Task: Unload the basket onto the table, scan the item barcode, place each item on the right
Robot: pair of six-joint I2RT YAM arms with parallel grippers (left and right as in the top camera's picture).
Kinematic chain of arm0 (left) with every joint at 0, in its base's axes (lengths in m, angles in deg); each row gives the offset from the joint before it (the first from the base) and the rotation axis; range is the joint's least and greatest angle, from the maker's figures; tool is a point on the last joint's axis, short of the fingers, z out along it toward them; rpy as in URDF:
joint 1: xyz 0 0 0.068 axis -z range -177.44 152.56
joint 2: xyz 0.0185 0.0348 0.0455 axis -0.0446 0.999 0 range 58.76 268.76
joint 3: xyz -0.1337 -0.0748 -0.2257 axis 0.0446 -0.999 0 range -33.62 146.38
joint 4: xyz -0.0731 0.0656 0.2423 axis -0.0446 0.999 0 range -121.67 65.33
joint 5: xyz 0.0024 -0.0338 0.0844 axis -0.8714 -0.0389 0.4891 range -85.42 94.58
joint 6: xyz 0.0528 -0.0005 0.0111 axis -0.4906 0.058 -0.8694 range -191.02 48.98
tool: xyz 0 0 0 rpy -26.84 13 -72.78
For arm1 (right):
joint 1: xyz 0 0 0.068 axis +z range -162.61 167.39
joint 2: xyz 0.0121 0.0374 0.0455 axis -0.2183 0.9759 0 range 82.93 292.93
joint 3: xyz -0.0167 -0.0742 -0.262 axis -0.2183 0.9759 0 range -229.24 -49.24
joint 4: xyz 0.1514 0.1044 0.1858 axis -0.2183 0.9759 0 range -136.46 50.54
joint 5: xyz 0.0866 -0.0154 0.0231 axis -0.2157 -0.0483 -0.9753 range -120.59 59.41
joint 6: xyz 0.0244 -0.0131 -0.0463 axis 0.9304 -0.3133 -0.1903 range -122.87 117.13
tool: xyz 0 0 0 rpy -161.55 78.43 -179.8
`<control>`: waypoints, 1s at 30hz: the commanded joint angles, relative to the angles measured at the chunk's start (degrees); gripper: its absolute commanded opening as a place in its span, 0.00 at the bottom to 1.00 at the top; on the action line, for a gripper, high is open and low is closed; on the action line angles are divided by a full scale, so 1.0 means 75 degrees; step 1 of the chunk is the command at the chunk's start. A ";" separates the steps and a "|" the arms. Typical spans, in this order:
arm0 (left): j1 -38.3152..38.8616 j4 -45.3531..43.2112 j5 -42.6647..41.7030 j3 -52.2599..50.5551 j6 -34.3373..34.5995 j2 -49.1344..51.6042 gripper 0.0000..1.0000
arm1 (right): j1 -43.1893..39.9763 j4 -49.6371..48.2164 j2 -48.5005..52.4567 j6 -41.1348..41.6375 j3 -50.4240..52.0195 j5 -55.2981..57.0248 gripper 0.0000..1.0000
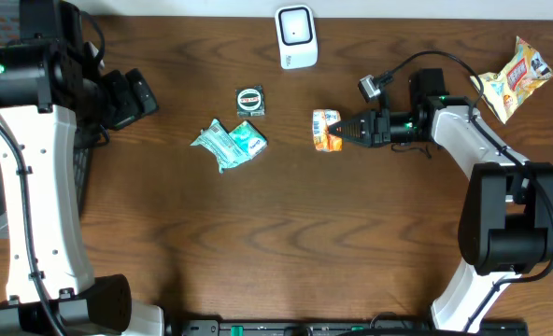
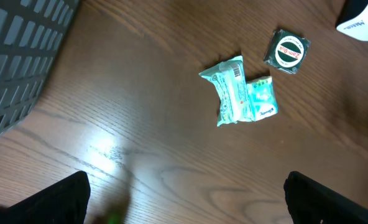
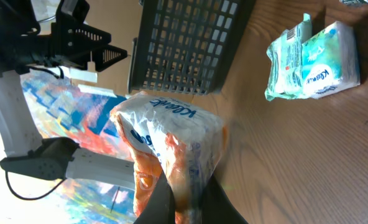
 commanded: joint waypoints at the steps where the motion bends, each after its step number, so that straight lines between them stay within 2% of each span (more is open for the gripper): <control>1: -0.0017 0.0023 0.0041 0.0061 -0.0015 -0.0064 0.98 | 0.0178 0.0041 -0.0052 -0.0044 -0.0058 0.0525 0.01; 4: -0.0017 0.0023 0.0041 0.0061 -0.0015 -0.0064 0.98 | 0.0321 0.0058 -0.0052 0.0006 -0.0058 0.0699 0.01; 8: -0.0017 0.0023 0.0041 0.0061 -0.0015 -0.0064 0.98 | 0.0332 0.0035 -0.0052 -0.0280 -0.0058 -0.0297 0.01; 25: -0.0017 0.0023 0.0041 0.0061 -0.0015 -0.0064 0.98 | 0.0329 0.0000 -0.0052 -0.0134 -0.0058 -0.0294 0.01; 28: -0.0017 0.0023 0.0041 0.0061 -0.0015 -0.0064 0.98 | 0.0382 0.0003 -0.0052 -0.0044 -0.0058 0.0309 0.01; 30: -0.0017 0.0023 0.0041 0.0061 -0.0015 -0.0064 0.98 | 0.0606 0.0003 -0.0052 0.0787 -0.0058 0.1848 0.01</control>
